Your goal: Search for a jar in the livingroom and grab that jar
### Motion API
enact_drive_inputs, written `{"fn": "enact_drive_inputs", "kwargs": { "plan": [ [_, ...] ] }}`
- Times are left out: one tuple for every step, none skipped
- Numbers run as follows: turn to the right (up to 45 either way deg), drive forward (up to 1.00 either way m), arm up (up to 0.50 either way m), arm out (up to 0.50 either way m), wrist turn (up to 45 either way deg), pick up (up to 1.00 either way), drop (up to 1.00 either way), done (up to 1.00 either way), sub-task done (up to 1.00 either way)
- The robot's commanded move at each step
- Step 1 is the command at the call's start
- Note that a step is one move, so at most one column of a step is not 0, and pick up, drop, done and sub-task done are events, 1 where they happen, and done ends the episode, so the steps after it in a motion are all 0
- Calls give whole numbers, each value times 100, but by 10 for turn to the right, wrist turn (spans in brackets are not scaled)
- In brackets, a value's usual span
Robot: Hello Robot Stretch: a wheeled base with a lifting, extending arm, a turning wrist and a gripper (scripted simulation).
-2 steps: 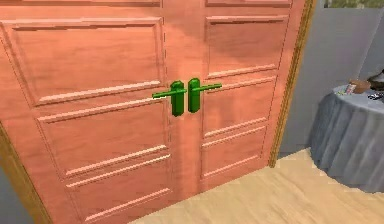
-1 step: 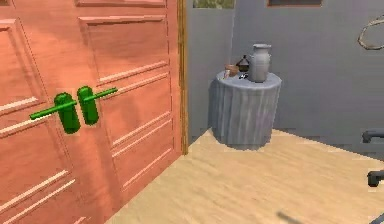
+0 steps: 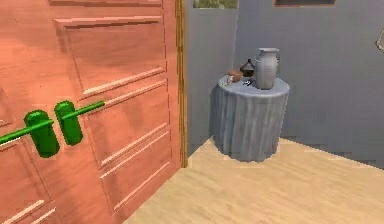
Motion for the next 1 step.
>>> {"fn": "enact_drive_inputs", "kwargs": {
  "plan": [
    [60, 0, 0, 0, 0, 0, 0, 0, 0]
  ]
}}
